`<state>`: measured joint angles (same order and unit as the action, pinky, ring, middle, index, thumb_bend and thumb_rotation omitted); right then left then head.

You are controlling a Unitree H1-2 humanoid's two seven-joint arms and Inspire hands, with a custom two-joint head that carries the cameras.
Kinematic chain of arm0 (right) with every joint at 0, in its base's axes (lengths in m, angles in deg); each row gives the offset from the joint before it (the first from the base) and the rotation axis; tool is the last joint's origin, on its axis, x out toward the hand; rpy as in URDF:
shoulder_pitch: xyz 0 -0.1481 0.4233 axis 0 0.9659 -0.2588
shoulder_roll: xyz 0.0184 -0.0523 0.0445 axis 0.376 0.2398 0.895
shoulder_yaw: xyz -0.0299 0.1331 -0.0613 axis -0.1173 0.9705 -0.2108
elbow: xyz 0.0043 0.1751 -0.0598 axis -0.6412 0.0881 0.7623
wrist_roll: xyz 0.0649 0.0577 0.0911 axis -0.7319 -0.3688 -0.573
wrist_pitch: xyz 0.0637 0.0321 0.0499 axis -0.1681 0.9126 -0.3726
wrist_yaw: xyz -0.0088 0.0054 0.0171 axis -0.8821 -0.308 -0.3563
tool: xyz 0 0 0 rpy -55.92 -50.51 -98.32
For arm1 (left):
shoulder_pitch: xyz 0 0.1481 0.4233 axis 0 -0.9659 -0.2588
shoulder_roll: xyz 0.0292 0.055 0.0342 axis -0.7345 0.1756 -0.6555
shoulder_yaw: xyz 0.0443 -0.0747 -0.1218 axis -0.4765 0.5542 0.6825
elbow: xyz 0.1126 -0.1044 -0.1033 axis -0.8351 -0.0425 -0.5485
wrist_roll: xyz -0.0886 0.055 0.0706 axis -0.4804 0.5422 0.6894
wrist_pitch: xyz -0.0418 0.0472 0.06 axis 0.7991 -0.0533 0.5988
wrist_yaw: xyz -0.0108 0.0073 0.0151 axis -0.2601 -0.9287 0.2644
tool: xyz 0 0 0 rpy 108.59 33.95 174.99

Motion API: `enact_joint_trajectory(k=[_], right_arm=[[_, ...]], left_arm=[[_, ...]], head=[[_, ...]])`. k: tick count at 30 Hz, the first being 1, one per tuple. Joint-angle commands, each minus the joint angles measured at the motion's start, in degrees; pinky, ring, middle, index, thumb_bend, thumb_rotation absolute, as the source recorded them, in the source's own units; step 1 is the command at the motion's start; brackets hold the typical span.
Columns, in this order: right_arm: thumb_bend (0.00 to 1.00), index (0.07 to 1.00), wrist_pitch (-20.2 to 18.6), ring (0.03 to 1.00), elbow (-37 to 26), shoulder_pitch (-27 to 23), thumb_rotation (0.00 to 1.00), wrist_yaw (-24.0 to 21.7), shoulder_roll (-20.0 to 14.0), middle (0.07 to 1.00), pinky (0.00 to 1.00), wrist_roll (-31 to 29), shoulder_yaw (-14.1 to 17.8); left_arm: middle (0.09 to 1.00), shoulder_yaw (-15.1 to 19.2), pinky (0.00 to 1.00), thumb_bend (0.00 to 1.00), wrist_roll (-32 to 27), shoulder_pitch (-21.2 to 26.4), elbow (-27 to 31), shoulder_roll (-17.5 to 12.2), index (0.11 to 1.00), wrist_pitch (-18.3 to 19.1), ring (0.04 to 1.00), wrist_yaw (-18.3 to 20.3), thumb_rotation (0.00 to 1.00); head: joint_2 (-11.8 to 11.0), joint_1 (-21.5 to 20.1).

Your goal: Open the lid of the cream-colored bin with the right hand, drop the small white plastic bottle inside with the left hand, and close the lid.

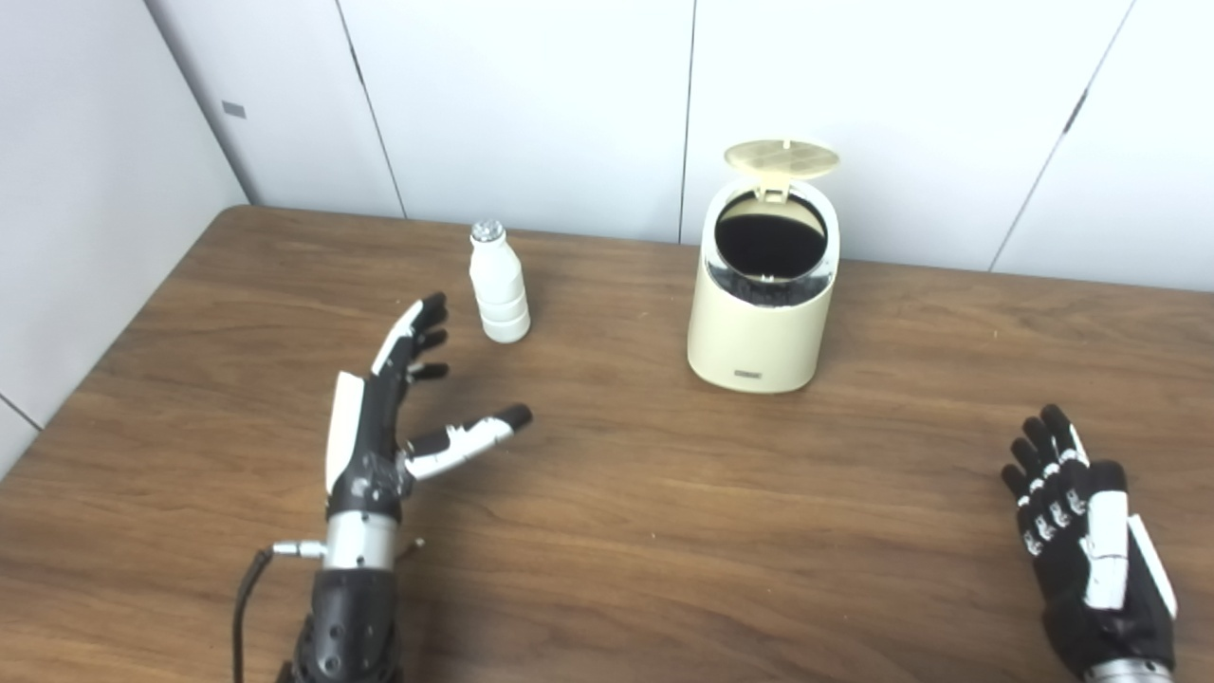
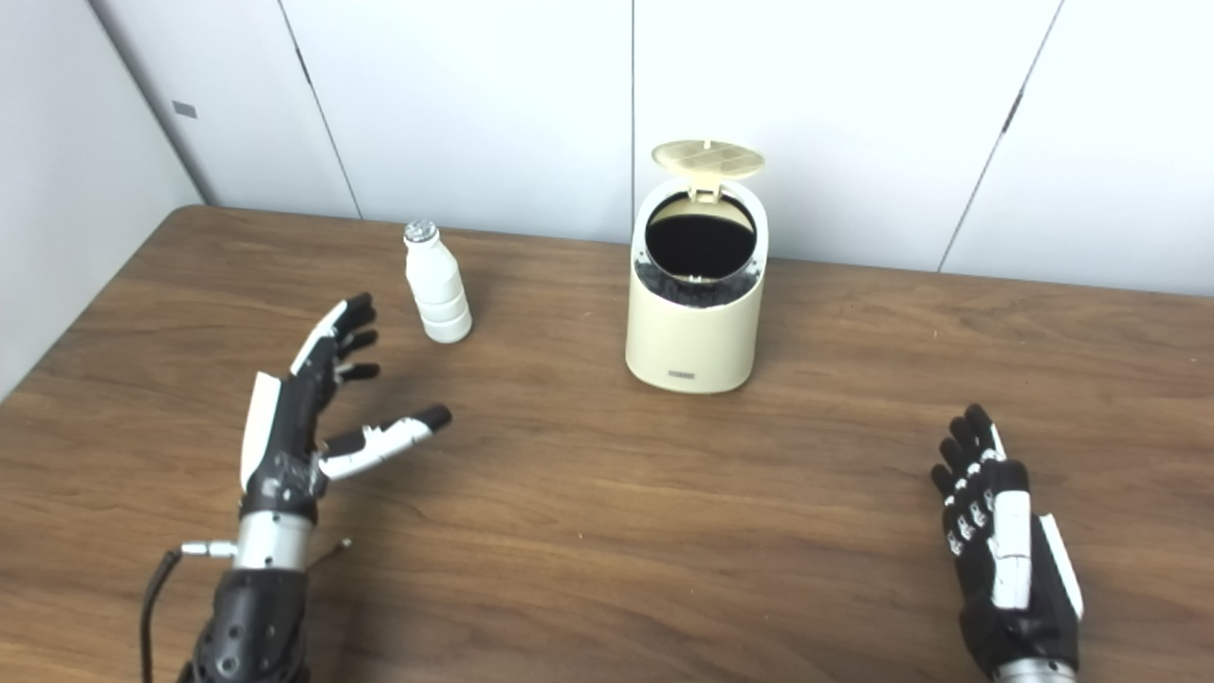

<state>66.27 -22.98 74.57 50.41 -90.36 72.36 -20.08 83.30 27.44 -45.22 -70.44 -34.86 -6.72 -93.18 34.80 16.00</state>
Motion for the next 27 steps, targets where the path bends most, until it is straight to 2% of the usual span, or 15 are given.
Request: enact_joint_trajectory(k=[1, 5, 8, 10, 14, 20, 27], right_arm=[[0.64, 1.000, -0.10, 1.000, -2.34, -1.04, 1.00, 0.17, -0.86, 1.000, 1.00, -0.40, 0.42], [0.61, 1.000, -0.90, 1.000, -2.82, -1.11, 1.00, 0.21, -1.05, 1.000, 1.00, -0.45, 0.31], [0.62, 1.000, -0.85, 1.000, -2.83, -1.30, 1.00, 0.23, -1.05, 1.000, 1.00, -0.32, 0.18], [0.61, 1.000, -0.93, 1.000, -2.97, -1.34, 1.00, 0.36, -0.92, 1.000, 1.00, -0.20, 0.12], [0.59, 1.000, -0.08, 1.000, -2.97, -1.45, 1.00, 0.41, -0.73, 0.999, 1.00, 0.19, -0.13], [0.60, 1.000, 1.33, 1.000, -2.98, -1.48, 1.00, 1.01, -0.46, 0.984, 1.00, 2.60, -0.85], [0.59, 0.992, 1.89, 1.000, -3.12, -1.42, 1.00, 1.52, -0.09, 0.976, 1.00, 4.33, -1.15]], left_arm=[[0.919, 0.05, 0.72, 0.98, 3.68, 2.95, 2.69, -1.74, 0.934, 2.85, 0.875, -0.08, 0.27], [0.951, 0.19, 0.76, 0.99, 6.38, 5.97, 2.72, -4.44, 0.950, 7.93, 0.902, 1.12, 0.31], [0.956, -1.05, 0.79, 0.99, 12.05, 8.18, 2.32, -7.54, 0.943, 12.15, 0.912, 2.53, 0.39], [0.944, -2.00, 0.79, 1.00, 15.38, 9.58, 1.49, -9.56, 0.930, 13.68, 0.915, 2.97, 0.42], [0.927, -3.24, 0.77, 1.00, 17.71, 12.14, -1.29, -12.52, 0.925, 15.49, 0.909, 4.35, 0.47], [0.910, -6.49, 0.72, 1.00, 18.10, 15.73, -8.77, -17.94, 0.917, 13.16, 0.885, 6.58, 0.46], [0.881, -9.07, 0.70, 1.00, 16.66, 19.32, -14.03, -20.28, 0.900, 13.61, 0.862, 8.87, 0.47]], head=[[0.00, 0.17], [-0.07, 0.26], [-0.07, 0.32], [-0.07, 0.24], [-0.05, -0.10], [-0.03, -0.78], [0.08, -1.10]])
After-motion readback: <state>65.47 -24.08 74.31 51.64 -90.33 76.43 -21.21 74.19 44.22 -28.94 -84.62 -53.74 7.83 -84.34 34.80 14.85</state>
